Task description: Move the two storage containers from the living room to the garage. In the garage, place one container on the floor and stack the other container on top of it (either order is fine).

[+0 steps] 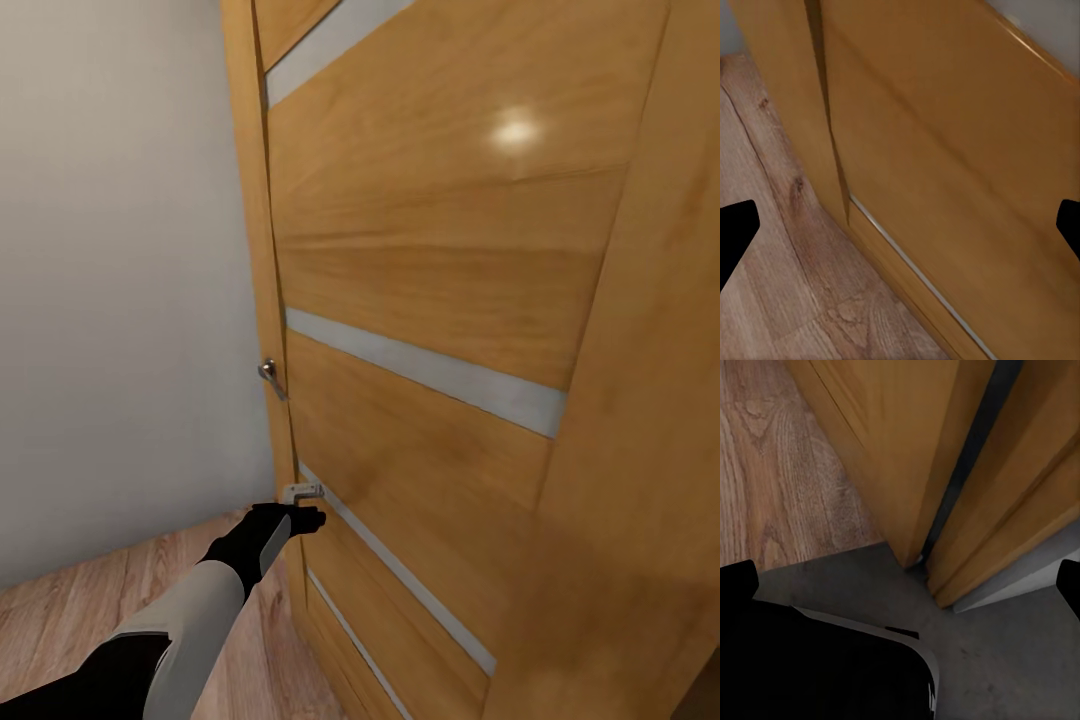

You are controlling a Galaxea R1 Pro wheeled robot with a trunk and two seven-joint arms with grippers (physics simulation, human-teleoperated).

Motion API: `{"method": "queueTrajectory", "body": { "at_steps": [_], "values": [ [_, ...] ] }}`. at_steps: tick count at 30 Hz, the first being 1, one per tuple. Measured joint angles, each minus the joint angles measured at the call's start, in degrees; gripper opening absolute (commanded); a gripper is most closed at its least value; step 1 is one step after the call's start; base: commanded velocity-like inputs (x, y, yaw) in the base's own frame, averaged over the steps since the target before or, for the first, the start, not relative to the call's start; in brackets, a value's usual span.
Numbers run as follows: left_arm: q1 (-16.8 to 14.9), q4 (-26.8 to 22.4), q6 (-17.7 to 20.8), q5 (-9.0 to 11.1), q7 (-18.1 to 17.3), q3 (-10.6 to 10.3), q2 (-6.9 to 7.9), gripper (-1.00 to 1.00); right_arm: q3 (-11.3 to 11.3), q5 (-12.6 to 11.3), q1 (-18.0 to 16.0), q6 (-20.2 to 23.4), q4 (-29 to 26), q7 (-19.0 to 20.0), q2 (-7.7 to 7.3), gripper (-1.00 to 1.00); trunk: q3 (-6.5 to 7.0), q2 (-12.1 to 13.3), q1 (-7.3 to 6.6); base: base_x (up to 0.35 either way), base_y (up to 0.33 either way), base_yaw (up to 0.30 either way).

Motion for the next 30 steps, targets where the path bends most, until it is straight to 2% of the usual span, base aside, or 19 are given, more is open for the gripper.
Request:
{"method": "queueTrajectory", "body": {
  "at_steps": [25, 30],
  "values": [
    [0.0, 0.0, 0.0, 0.0, 0.0, 0.0, 0.0, 1.0, 0.0, -0.1, 0.0, 0.0, 0.0, 0.0, 0.0, 1.0, 0.0, 0.0, 0.0, 0.0, 0.0, -0.002],
    [0.0, -0.1, 0.1, -1.4, 0.3, 0.1, 0.04, 1.0, 0.0, -0.1, 0.0, 0.0, 0.0, 0.0, 0.0, 1.0, 0.06, 0.0, 0.0, 0.0, 0.0, -0.171]
  ]
}}
